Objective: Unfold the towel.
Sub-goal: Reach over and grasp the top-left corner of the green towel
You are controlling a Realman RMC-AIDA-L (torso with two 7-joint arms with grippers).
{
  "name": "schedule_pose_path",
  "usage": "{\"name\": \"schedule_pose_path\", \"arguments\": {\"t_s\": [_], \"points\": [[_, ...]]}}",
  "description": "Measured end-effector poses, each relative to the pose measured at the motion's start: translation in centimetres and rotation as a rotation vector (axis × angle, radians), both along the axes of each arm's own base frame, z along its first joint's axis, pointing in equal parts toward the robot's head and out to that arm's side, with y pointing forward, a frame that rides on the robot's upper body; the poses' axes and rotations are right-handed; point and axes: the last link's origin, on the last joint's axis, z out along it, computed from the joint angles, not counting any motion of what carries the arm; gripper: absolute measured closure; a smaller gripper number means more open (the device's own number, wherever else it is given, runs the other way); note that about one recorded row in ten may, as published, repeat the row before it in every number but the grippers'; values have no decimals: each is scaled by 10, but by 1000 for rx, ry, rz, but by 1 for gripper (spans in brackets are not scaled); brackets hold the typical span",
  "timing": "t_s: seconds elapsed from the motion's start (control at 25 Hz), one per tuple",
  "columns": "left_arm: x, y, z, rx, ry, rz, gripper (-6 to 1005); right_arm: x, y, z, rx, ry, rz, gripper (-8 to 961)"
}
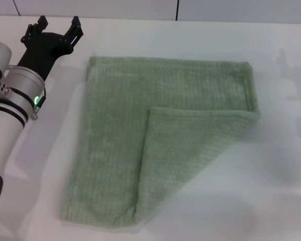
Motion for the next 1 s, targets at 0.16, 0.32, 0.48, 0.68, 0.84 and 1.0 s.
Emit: {"name": "schedule_pose_path", "arguments": {"t_s": [0.16,0.32,0.48,0.68,0.84,1.0], "points": [[0,0,0,0,0,0,141,0,0,0,0,0,1,238],[0,0,0,0,0,1,142,-1,0,0,0,-1,3,238],[0,0,0,0,0,1,140,-1,1,0,0,0,3,238],[0,0,0,0,0,1,156,-1,1,0,0,0,3,238],[0,0,0,0,0,1,172,-1,1,0,1,1,2,237],[0,0,0,0,1,0,188,-1,1,0,1,1,2,237]]}}
